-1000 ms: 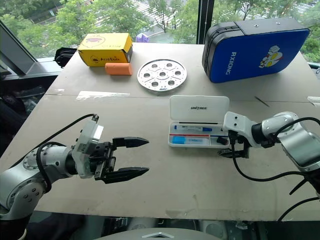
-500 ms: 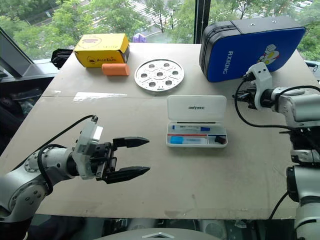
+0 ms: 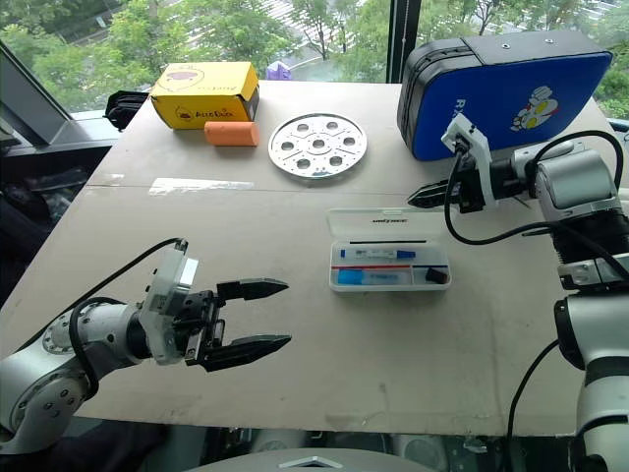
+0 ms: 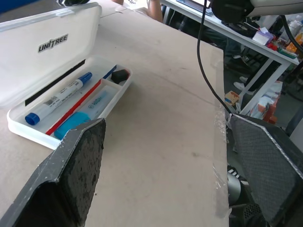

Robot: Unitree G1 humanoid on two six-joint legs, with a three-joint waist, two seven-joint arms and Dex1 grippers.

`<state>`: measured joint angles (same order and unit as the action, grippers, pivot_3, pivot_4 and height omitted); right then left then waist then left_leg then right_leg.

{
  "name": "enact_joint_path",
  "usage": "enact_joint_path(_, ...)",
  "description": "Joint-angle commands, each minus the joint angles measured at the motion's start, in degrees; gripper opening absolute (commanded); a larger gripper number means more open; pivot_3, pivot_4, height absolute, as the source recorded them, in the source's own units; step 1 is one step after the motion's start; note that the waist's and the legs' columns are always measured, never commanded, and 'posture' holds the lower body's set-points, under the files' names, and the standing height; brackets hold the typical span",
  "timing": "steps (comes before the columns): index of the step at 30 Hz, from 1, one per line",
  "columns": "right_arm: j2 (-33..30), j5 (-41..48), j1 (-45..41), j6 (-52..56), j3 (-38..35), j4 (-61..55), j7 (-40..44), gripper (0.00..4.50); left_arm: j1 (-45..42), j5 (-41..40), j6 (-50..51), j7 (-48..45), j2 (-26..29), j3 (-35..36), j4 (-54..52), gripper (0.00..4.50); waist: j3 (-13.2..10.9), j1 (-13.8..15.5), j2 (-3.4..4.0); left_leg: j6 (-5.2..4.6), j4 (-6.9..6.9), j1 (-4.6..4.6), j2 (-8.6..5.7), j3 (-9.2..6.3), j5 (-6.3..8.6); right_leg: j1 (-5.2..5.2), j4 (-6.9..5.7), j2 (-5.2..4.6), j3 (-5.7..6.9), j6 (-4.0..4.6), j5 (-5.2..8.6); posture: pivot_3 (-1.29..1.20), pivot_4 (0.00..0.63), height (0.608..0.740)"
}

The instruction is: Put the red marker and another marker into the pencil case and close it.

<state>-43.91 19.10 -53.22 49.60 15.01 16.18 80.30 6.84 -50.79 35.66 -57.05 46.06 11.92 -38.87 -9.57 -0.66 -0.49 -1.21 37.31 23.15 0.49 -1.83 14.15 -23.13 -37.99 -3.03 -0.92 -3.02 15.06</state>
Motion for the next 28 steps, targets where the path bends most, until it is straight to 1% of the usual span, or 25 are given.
enact_joint_path(1, -0.1, -2.3, 5.9, -0.9, 3.5, -7.6, -2.6, 0.03, -0.7, -1.1, -0.8, 0.5, 0.4, 1.2, -1.8, 4.21, 0.0, 0.0, 0.0, 0.0, 0.0, -0.01, 0.0, 0.0, 0.0, 0.0, -0.02, 0.01, 0.0, 0.0, 0.0, 0.0, 0.15, 0.74)
enact_joint_path(4, 0.1, -9.4, 13.1, -6.8, 8.3, -9.4, -8.9, 0.03, -1.3, -1.3, -0.4, 0.8, 0.5, 0.9, -1.6, 4.21, 0.0, -0.1, 0.05, 0.0, 0.01, 0.0, 0.0, 0.01, 0.0, -0.01, -0.04, 0.01, -0.01, 0.0, 0.0, 0.0, 0.15, 0.74)
enact_joint_path(5, -0.1, -10.9, 14.9, -8.2, 8.7, -9.9, -10.5, 0.03, -1.4, -1.4, -0.4, 0.8, 0.6, 0.9, -1.6, 4.21, 0.1, -0.2, -0.01, 0.0, 0.0, -0.06, -0.01, 0.06, 0.0, 0.0, -0.05, 0.01, -0.06, 0.0, 0.0, 0.0, 0.15, 0.74)
enact_joint_path(7, -1.0, -10.6, 18.7, -9.2, 7.3, -12.8, -11.5, 0.03, -1.2, -1.5, -0.1, 1.0, 0.8, 1.0, -1.7, 4.21, 0.4, -0.2, -0.34, 0.0, -0.05, -0.44, 0.01, 0.02, 0.0, 0.36, 0.02, 0.07, -0.01, 0.01, 0.01, 0.0, 0.15, 0.74)
enact_joint_path(8, -1.1, -9.9, 20.3, -9.9, 5.4, -14.3, -12.4, 0.03, -1.1, -1.4, 0.0, 1.0, 1.0, 0.9, -1.8, 4.21, 0.5, -0.1, -0.42, 0.01, -0.05, -0.55, 0.06, -0.03, 0.0, 0.49, 0.03, 0.09, 0.04, 0.01, 0.02, 0.0, 0.15, 0.74)
enact_joint_path(10, 0.2, -2.4, 28.1, -15.3, -7.4, -23.7, -14.0, 0.03, -0.2, 1.9, -1.1, 2.3, 1.1, 0.3, -2.1, 4.21, 0.6, 0.4, -0.66, 0.01, -0.03, -0.57, 0.06, -0.06, 0.0, 0.54, 0.04, 0.08, 0.05, 0.02, 0.02, 0.0, 0.15, 0.74)
enact_joint_path(11, 1.5, 1.9, 31.8, -15.3, -14.2, -28.4, -15.2, 0.03, 0.4, 2.9, -1.5, 2.9, 1.0, 0.2, -2.1, 4.21, 0.6, 1.1, -0.7, 0.01, -0.02, -0.53, 0.04, -0.15, 0.0, 0.59, 0.08, 0.06, 0.12, 0.02, 0.02, 0.0, 0.15, 0.74)
enact_joint_path(12, 2.0, 4.3, 36.5, -17.7, -20.3, -32.8, -15.9, 0.03, 1.2, 3.3, -1.3, 3.7, 0.8, 0.6, -2.0, 4.21, 0.6, 1.5, -0.61, 0.01, -0.02, -0.41, 0.03, -0.23, 0.01, 0.55, 0.15, 0.03, 0.18, 0.01, 0.03, 0.0, 0.15, 0.74)
enact_joint_path(14, 0.3, 5.2, 47.3, -20.5, -28.3, -39.6, -15.1, 0.57, 3.8, 4.1, -1.8, 3.3, 1.0, 1.6, -1.2, 4.21, 0.3, 1.7, -0.25, 0.02, 0.0, -0.22, -0.05, -0.12, 0.01, 0.42, 0.15, -0.05, 0.08, 0.0, 0.02, 0.0, 0.15, 0.74)
enact_joint_path(16, -0.3, 5.8, 55.7, -21.6, -34.5, -43.9, -15.7, 1.36, 6.7, 5.3, -2.8, 1.8, 1.5, 2.8, -0.4, 4.21, 0.3, 1.5, -0.17, 0.01, -0.01, -0.23, -0.11, -0.01, 0.02, 0.39, 0.18, -0.14, -0.01, -0.04, 0.03, 0.0, 0.15, 0.74)
enact_joint_path(17, -0.1, 6.7, 58.8, -21.4, -37.3, -45.3, -16.3, 1.86, 7.9, 5.4, -3.1, 1.2, 1.6, 3.4, -0.1, 4.21, 0.3, 1.4, -0.19, 0.01, -0.02, -0.26, -0.11, -0.02, 0.02, 0.43, 0.18, -0.14, 0.0, -0.03, 0.03, 0.0, 0.15, 0.74)
enact_joint_path(19, 1.0, 6.0, 68.9, -24.0, -45.8, -47.6, -15.7, 2.87, 12.2, 6.0, -4.0, -0.5, 1.9, 6.4, 1.0, 4.21, 0.3, 1.1, -0.2, 0.0, -0.02, -0.39, -0.04, 0.03, 0.02, 0.47, 0.15, -0.05, -0.03, -0.02, 0.04, 0.0, 0.15, 0.74)
enact_joint_path(22, 4.7, 6.8, 82.3, -27.2, -56.4, -49.9, -14.2, 4.39, 17.7, 7.2, -5.2, -3.2, 2.4, 10.3, 2.3, 4.21, 0.3, 1.4, -0.17, 0.0, -0.06, -0.44, 0.07, 0.0, 0.02, 0.47, 0.13, 0.1, 0.01, 0.02, 0.07, 0.0, 0.15, 0.74)
enact_joint_path(25, 7.7, 8.0, 90.4, -30.8, -61.2, -50.8, -13.3, 4.45, 20.4, 8.8, -6.5, -4.5, 2.4, 11.6, 3.4, 4.21, 0.3, 1.3, -0.12, 0.0, -0.09, -0.48, 0.12, 0.06, 0.02, 0.48, 0.16, 0.12, -0.06, 0.18, 0.19, 0.0, 0.15, 0.74)
enact_joint_path(28, 9.0, 7.9, 93.3, -33.5, -61.3, -50.1, -13.8, 4.45, 19.2, 9.4, -6.2, -4.6, 2.6, 9.5, 3.5, 4.21, 0.4, 1.2, -0.15, 0.0, -0.06, -0.55, 0.16, 0.23, 0.02, 0.48, 0.16, 0.1, -0.2, 0.21, 0.21, 0.0, 0.15, 0.74)
